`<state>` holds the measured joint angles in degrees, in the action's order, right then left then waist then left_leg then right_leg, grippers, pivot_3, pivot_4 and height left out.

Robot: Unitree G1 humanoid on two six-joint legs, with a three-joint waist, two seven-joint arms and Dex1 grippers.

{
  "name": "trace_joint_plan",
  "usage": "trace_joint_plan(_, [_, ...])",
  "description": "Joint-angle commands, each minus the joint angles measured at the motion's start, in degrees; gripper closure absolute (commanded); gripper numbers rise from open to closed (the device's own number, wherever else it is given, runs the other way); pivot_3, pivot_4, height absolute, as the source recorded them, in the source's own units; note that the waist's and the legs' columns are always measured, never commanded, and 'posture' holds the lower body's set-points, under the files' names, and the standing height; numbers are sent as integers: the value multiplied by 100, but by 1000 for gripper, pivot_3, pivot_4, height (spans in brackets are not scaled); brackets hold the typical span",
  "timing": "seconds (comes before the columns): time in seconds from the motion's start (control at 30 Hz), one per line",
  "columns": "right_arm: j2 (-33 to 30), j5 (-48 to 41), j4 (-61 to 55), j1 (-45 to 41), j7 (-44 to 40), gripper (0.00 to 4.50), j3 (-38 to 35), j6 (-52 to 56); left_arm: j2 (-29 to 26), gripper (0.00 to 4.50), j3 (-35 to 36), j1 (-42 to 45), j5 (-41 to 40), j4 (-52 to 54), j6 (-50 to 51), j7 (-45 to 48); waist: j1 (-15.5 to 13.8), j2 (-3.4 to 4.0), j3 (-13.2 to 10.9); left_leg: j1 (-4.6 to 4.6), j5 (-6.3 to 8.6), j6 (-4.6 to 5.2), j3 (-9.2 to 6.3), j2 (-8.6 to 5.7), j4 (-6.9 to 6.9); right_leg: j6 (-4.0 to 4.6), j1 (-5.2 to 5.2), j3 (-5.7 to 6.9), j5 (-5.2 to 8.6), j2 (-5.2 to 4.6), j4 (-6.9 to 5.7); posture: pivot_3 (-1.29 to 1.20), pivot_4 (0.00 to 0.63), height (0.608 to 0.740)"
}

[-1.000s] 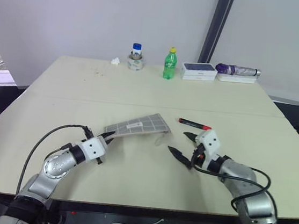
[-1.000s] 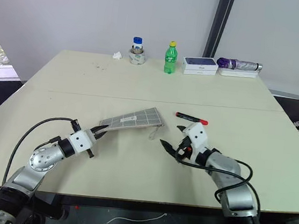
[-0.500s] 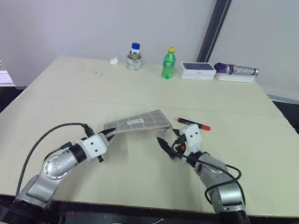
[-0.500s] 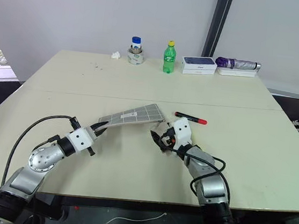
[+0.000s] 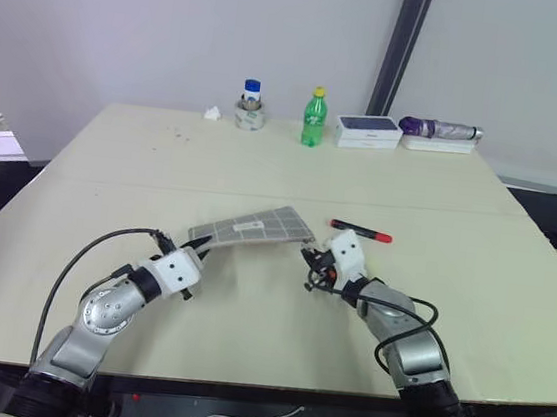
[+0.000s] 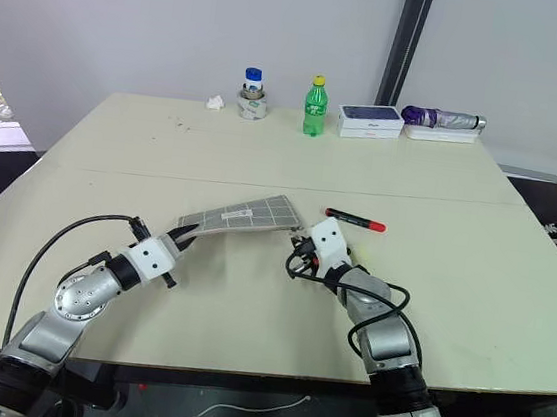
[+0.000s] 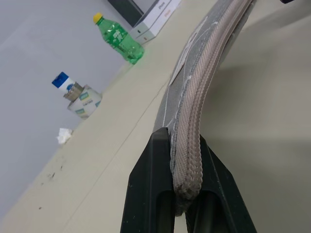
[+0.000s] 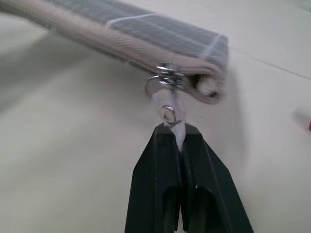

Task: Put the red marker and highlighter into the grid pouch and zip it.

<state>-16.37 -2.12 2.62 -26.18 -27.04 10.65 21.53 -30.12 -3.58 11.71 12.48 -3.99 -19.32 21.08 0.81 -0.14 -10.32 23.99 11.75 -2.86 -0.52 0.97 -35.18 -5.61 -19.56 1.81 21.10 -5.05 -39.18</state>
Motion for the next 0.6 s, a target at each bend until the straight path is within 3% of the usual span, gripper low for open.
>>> trace_joint_plan(0.03, [195,161,-448,-237,58,4418,271,211,103,4500,-63,-34,161,198,-66,-158,-1,0,0,0,0,0,0,0,1,0,-1,0,0,0,0,0,150,740])
trace_joint_plan(0.23, [418,269,-404,-506,-151,4418,658,247,289,4500,-170,2,263,300,20,-169,-15,0,0,3,0,0,1,0,-1,0,-1,0,0,-1,0,0,150,740])
trace_joint_plan(0.6, [254,666,-330,-646,-967,4418,1501,-460,582,4500,-343,459,419,126,184,-233,-7,-1,0,5,0,0,1,-1,-1,0,-3,1,0,0,0,0,150,740])
